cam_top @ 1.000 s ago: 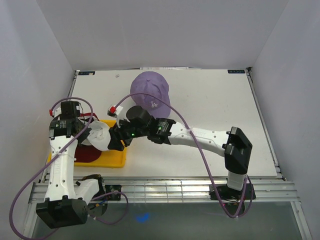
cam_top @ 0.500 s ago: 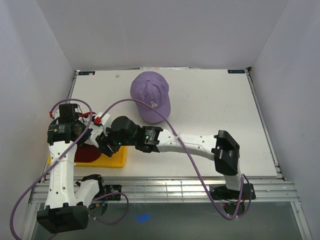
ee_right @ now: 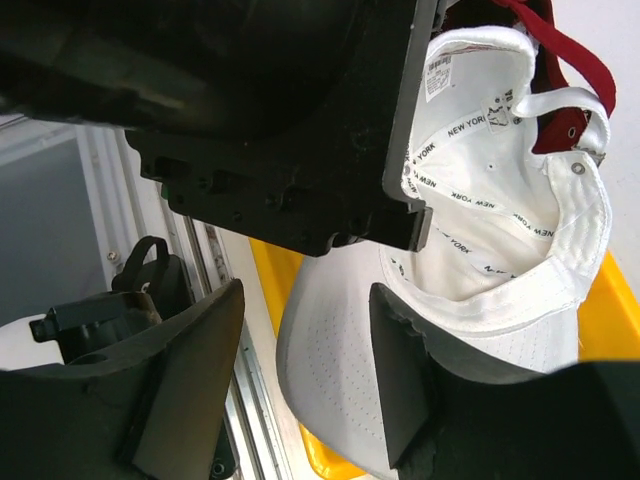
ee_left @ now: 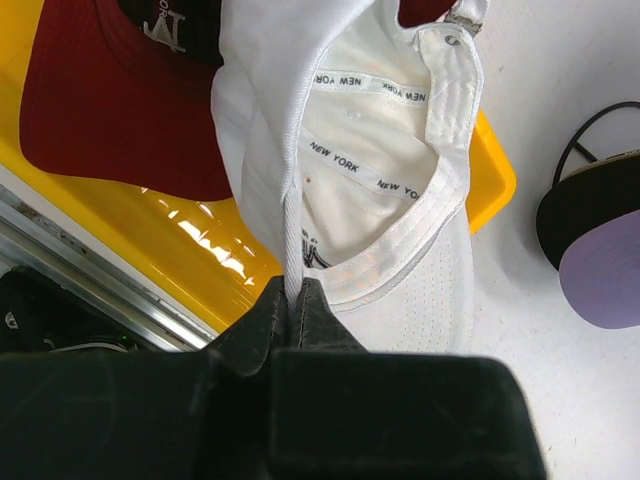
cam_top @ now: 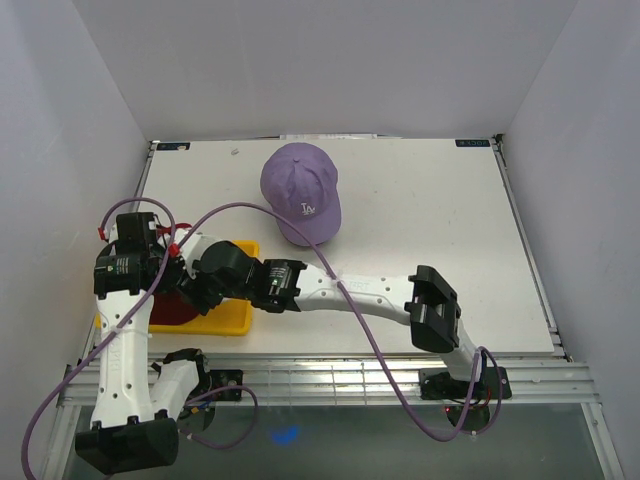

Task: Stack the hats

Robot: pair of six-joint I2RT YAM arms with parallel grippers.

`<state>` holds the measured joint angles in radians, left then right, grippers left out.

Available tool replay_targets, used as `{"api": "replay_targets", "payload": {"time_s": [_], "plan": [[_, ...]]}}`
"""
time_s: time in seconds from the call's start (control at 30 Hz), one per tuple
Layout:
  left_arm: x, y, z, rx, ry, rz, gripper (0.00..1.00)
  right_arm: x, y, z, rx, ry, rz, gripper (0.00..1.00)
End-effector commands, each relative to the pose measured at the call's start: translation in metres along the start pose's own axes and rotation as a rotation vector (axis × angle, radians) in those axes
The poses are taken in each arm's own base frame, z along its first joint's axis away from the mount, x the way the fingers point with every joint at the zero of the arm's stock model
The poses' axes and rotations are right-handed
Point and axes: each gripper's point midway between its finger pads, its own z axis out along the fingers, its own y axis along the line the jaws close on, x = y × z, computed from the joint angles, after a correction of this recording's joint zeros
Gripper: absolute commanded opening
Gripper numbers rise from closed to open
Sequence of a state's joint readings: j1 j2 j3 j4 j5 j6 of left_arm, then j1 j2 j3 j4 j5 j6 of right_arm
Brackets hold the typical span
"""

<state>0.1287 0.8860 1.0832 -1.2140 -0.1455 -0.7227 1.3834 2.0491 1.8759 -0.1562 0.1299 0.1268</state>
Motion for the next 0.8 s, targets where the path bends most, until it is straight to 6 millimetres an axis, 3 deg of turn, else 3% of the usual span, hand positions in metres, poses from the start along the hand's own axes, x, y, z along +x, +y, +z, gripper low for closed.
{"api": "replay_targets", "payload": {"time_s": [0.0, 0.3, 0.77], "plan": [[-0.003, -0.010, -0.012, 0.066, -0.015, 0.000, 0.00, -0.008, -0.009, 0.003, 0.065, -0.019, -0.044, 0.59], [0.001, -0.015, -0.015, 0.100, 0.004, 0.000, 0.00, 0.004, -0.020, 0.008, 0.130, 0.000, -0.076, 0.52], [0.004, -0.027, -0.015, 0.137, 0.052, -0.003, 0.00, 0.016, -0.032, -0.010, 0.198, -0.028, -0.114, 0.48]]}}
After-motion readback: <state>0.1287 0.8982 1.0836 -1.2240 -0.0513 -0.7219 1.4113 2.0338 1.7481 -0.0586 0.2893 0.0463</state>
